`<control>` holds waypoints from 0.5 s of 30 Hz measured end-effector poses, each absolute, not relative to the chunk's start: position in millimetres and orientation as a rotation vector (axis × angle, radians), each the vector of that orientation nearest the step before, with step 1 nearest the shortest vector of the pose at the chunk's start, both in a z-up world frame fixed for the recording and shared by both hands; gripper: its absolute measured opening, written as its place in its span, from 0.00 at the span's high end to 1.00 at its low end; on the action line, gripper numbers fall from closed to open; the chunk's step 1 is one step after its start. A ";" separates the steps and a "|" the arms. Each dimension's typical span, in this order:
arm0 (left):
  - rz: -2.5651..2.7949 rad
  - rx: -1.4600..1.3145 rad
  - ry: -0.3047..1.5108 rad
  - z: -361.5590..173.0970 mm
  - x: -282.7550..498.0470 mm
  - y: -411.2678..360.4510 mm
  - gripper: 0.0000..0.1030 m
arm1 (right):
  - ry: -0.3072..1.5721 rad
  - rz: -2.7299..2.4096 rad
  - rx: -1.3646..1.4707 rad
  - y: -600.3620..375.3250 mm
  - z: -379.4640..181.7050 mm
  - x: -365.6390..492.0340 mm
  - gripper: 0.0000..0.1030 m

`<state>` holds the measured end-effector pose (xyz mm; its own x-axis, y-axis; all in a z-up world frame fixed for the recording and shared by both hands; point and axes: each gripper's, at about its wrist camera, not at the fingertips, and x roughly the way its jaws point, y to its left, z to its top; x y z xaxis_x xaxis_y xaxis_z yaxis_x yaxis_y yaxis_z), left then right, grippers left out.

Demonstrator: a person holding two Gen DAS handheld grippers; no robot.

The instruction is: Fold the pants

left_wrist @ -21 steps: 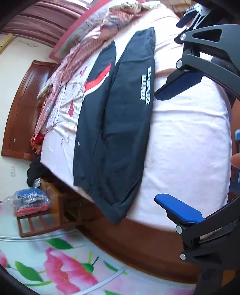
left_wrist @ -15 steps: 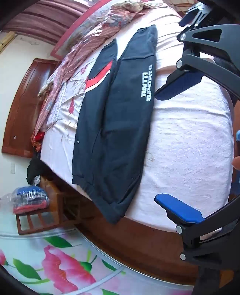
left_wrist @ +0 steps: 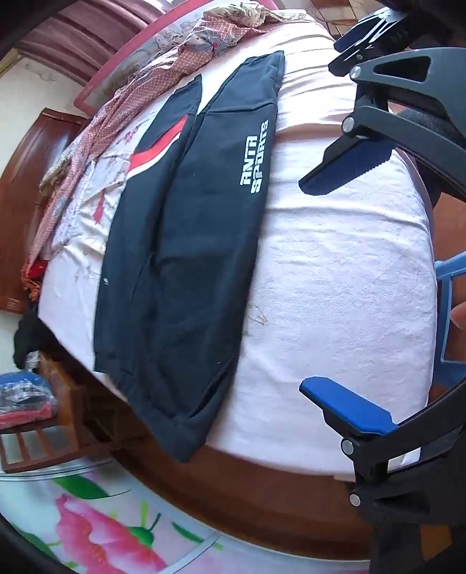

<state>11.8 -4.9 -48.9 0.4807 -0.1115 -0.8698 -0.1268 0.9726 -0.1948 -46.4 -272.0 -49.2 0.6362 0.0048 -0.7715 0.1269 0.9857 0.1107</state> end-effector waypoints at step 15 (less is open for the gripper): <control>0.065 -0.269 1.087 -84.1 58.2 16.7 0.02 | 0.926 -0.088 0.153 -275.8 -65.3 -22.2 0.03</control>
